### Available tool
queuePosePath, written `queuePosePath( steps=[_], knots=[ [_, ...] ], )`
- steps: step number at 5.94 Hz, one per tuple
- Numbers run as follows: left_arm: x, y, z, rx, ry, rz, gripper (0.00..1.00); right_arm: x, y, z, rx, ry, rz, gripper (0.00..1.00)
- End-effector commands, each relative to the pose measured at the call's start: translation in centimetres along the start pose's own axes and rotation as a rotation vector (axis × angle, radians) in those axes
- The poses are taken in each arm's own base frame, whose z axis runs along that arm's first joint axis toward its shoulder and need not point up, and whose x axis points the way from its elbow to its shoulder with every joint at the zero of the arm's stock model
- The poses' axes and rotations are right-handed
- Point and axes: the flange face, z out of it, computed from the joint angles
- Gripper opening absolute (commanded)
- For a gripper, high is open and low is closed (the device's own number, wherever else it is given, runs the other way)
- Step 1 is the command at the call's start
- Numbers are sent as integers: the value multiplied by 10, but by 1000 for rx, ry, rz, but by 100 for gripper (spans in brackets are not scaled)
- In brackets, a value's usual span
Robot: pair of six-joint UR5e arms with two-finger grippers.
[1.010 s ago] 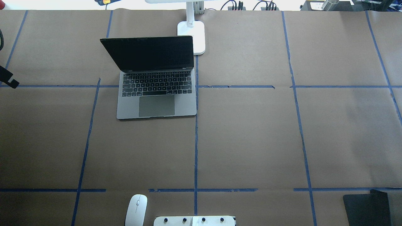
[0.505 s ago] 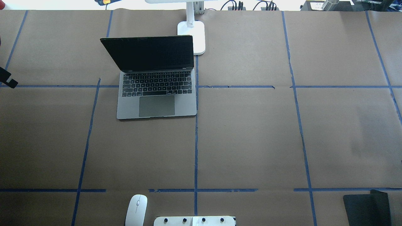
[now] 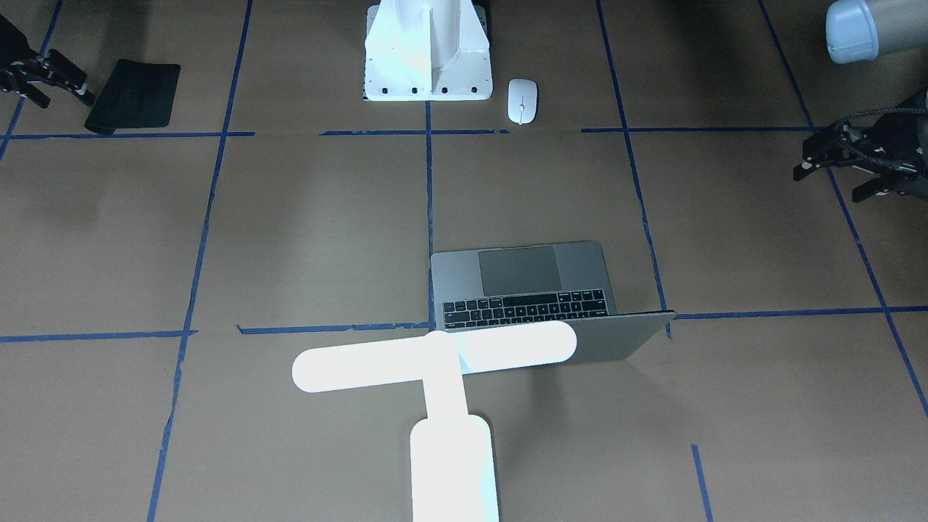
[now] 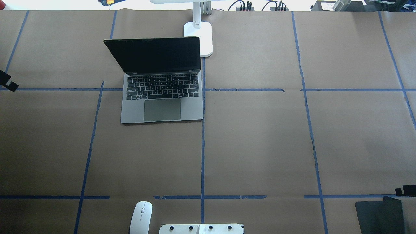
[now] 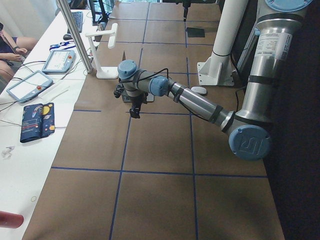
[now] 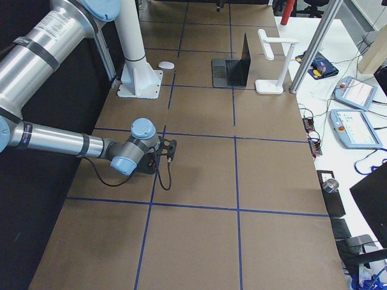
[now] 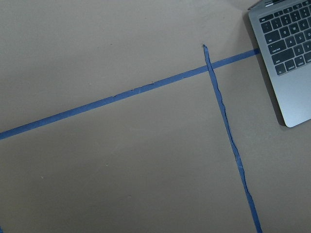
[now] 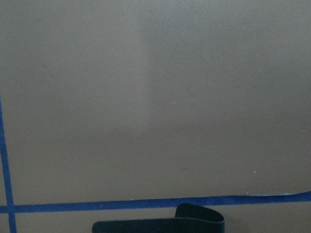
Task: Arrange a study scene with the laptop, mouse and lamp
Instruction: 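Reach the right gripper to the black mouse pad near the robot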
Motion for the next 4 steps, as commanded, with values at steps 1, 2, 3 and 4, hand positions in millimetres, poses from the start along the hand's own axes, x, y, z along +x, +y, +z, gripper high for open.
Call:
queuePosePath(
  steps=[1,2,3,4],
  knots=[
    [0,0,0,0,0,1,100,45,23,24,0,16,-66,100],
    [1,0,-1,1,2,2,100,45,27,26,-7,0,-46,100],
    [1,0,-1,1,2,2,100,41,30,34,-7,5,-33,100],
    [2,0,-1,2,2,4,100,34,33,41,-18,1,-38,99]
  ],
)
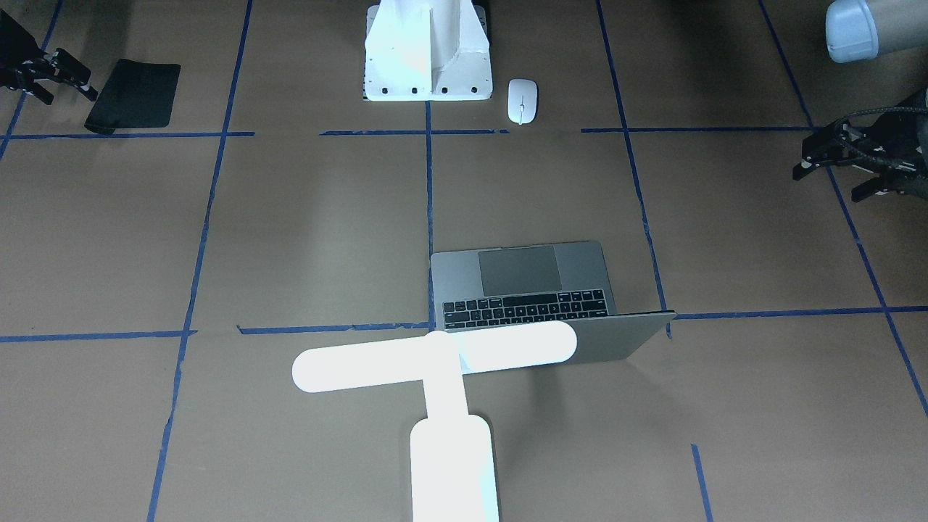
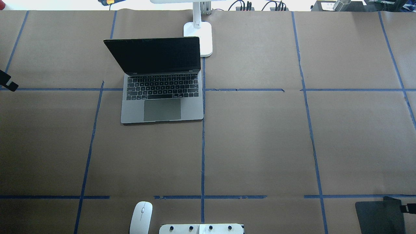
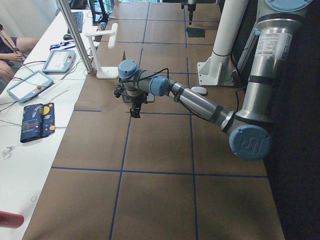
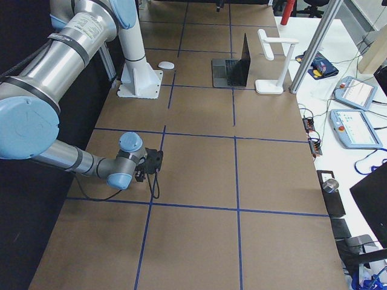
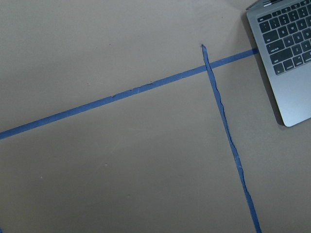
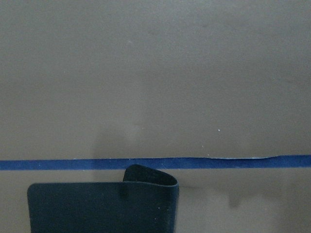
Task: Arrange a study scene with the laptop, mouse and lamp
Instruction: 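Grasp the edge of the black mouse pad with the right gripper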
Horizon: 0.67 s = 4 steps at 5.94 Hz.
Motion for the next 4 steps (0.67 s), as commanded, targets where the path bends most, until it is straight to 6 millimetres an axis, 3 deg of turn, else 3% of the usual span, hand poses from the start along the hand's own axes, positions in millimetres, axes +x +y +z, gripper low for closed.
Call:
queuePosePath(
  steps=[1,3,4],
  knots=[
    [0,0,0,0,0,1,100,-11,10,16,-13,5,-11,99],
    [2,1,-2,4,2,6,100,-11,18,30,-22,26,-47,93],
    [3,0,-3,5,2,8,100,-11,18,31,-22,27,-26,62]
  ],
)
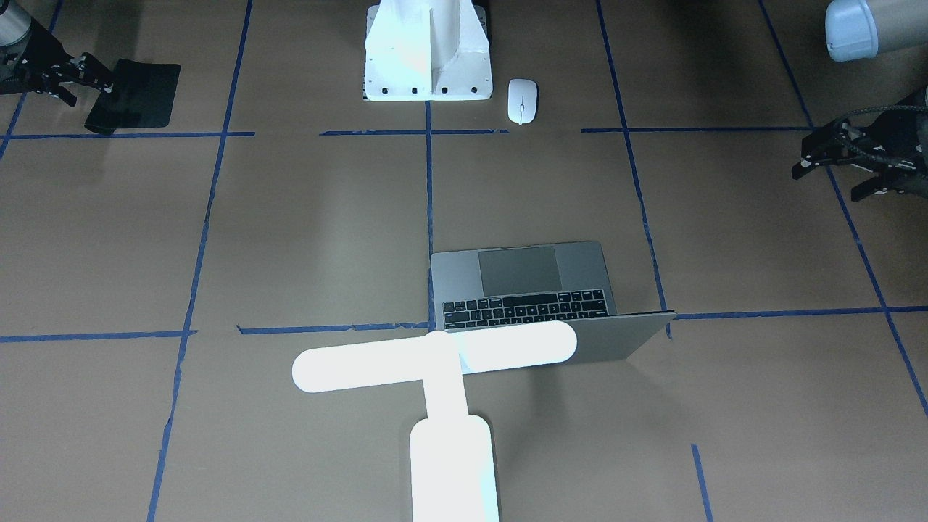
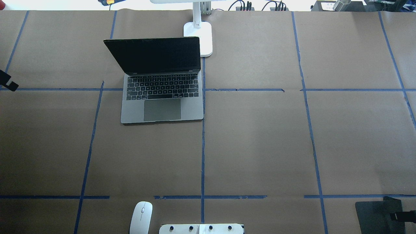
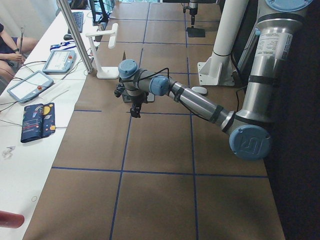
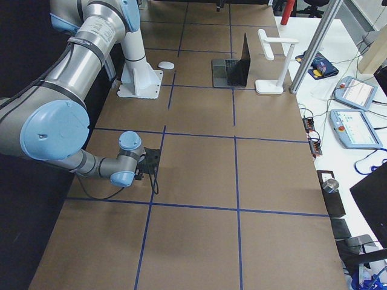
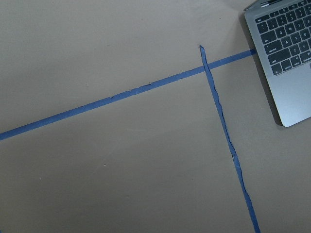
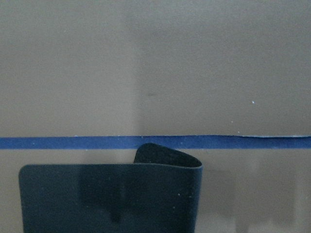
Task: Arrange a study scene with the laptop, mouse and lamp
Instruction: 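Grasp the edge of the black mouse pad with the right gripper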
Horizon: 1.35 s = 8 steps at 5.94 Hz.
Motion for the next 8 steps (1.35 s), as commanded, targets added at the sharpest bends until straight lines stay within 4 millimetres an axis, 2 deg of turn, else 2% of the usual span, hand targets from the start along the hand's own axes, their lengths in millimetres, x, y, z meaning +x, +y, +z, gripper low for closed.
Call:
queuePosePath(
  steps=[1,2,3,4,5,7,8],
  knots=[
    [0,0,0,0,0,0,100,-2,2,5,-6,0,9,59],
    [0,0,0,1,0,1,100,-7,2,10,-10,-7,5,59],
    [0,0,0,0,0,0,100,-7,2,10,-7,-8,5,46],
    [0,0,-1,2,1,0,100,-7,1,9,-1,-8,5,10],
    [0,0,-1,2,1,0,100,-7,0,9,11,-10,3,0],
    [0,0,-1,2,1,0,100,-15,-1,2,21,-39,8,0],
    [0,0,-1,1,1,-1,100,-37,-12,-10,67,-98,32,0]
  ],
)
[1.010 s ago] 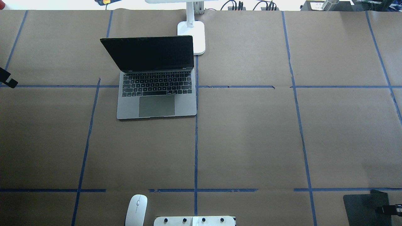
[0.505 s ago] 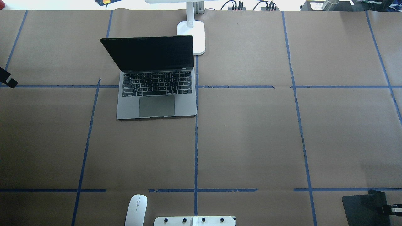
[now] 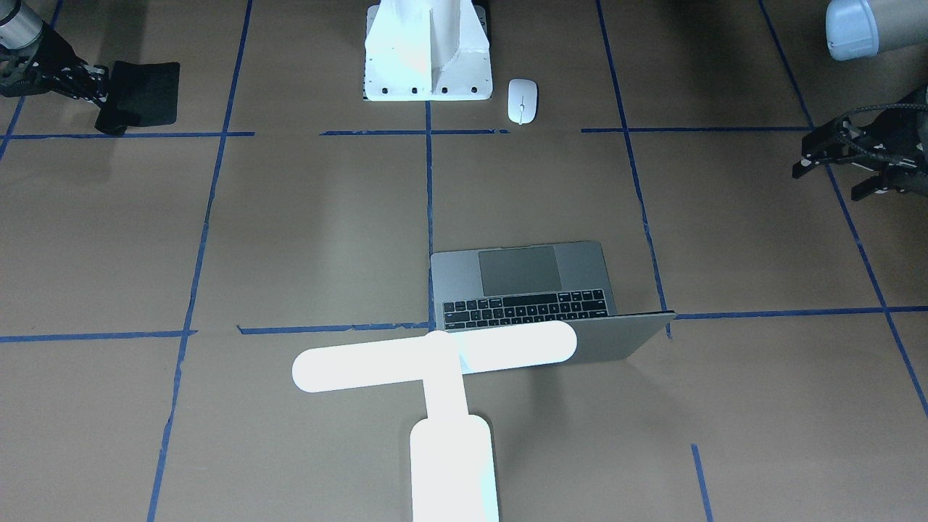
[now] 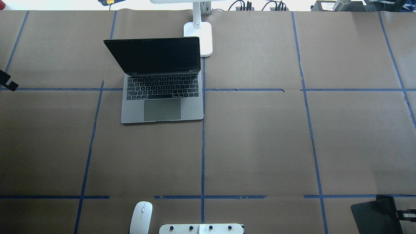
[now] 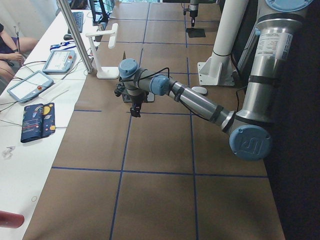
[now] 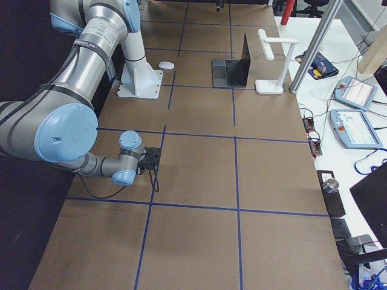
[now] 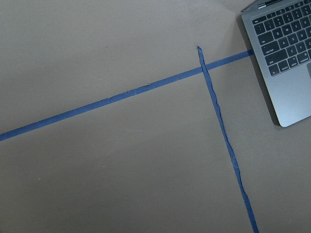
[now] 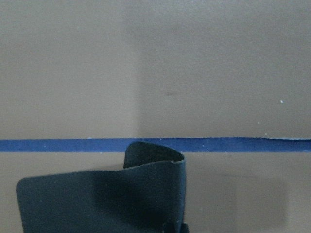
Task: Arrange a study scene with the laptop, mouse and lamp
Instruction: 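Grasp the edge of the black mouse pad with the right gripper, then carry the mouse pad and lower it beside the laptop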
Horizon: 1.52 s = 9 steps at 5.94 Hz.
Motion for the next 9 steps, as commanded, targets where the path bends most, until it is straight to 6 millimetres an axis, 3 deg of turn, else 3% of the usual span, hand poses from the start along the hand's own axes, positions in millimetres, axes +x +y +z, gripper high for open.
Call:
queuePosePath(
  steps=[1,2,3,4,6,7,8,9],
  knots=[
    [0,0,0,0,0,0,100,-39,-24,-8,90,-108,44,0],
    [0,0,0,-1,0,-1,100,-60,-41,5,124,-153,60,0],
    [0,0,-1,1,0,-1,100,-65,-62,10,166,-176,89,0],
    [0,0,-1,1,0,-1,100,-82,-93,19,191,-172,124,0],
    [0,0,-1,2,0,-1,100,-181,-183,27,204,-198,193,0],
    [0,0,-1,0,0,-2,100,-208,-216,24,215,-164,212,0],
    [1,0,-2,2,0,-1,100,-255,-252,19,247,-150,189,0],
    [1,0,-2,2,0,-1,100,-318,-295,22,259,-129,209,0]
  ],
)
